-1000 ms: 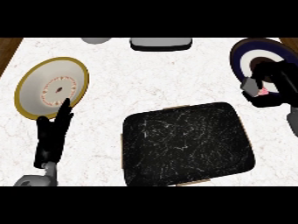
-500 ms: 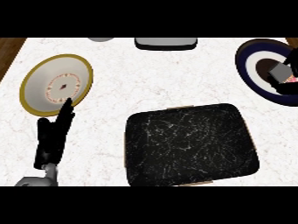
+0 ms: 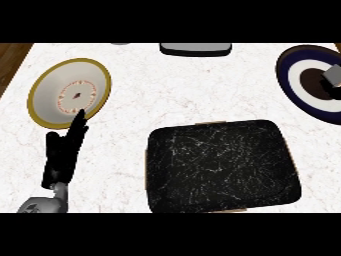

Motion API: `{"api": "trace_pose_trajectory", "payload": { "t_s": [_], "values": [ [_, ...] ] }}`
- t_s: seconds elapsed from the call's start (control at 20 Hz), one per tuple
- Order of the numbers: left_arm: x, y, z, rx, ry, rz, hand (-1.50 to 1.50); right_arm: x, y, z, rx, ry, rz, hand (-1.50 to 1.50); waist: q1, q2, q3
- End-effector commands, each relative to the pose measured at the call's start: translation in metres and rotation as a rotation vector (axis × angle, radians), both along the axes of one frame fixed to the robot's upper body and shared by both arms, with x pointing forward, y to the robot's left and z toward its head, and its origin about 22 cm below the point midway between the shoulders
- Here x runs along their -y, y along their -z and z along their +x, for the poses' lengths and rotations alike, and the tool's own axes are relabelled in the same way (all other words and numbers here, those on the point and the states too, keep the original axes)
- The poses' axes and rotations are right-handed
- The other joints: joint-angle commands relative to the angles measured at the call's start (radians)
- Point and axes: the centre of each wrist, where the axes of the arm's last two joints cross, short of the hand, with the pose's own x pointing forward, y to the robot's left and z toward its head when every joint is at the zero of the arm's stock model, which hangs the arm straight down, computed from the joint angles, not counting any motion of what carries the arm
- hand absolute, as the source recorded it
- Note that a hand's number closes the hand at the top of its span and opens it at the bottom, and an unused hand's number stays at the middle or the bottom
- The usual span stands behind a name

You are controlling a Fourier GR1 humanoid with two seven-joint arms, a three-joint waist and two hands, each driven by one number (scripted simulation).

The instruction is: Pick the cupcake from the tray and place it in the plate

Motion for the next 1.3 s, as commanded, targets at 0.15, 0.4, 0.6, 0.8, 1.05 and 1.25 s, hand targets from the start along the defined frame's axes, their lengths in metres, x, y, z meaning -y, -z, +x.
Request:
{"api": "trace_pose_trajectory", "payload": {
  "t_s": [0.15,0.4,0.6,0.8,1.05,1.25],
  "values": [
    [0.014,-0.01,0.017,0.017,0.019,0.0,0.0,0.014,0.012,-0.006,-0.206,0.033,-0.057,1.5,0.023,0.013,0.002],
    [0.025,0.001,0.0,0.014,0.043,-0.003,0.0,0.029,0.025,-0.02,-0.42,0.024,-0.077,1.5,0.044,0.018,0.003],
    [0.006,0.0,-0.001,0.005,0.032,-0.01,0.0,0.029,0.022,-0.019,-0.488,0.007,-0.105,-1.5,0.045,0.017,0.004],
    [0.015,-0.001,0.007,0.01,0.045,-0.007,0.0,0.037,0.007,-0.018,-0.423,-0.168,-0.017,-1.5,0.031,0.017,0.005],
    [0.005,-0.009,0.01,0.012,0.014,-0.011,0.0,0.045,0.0,-0.022,-0.217,-0.35,0.316,-1.5,0.014,0.014,0.008],
    [0.01,0.002,0.005,-0.004,0.029,-0.001,0.0,0.053,-0.019,-0.02,-0.162,-0.395,0.587,-1.5,0.021,0.017,0.006]
  ]
}}
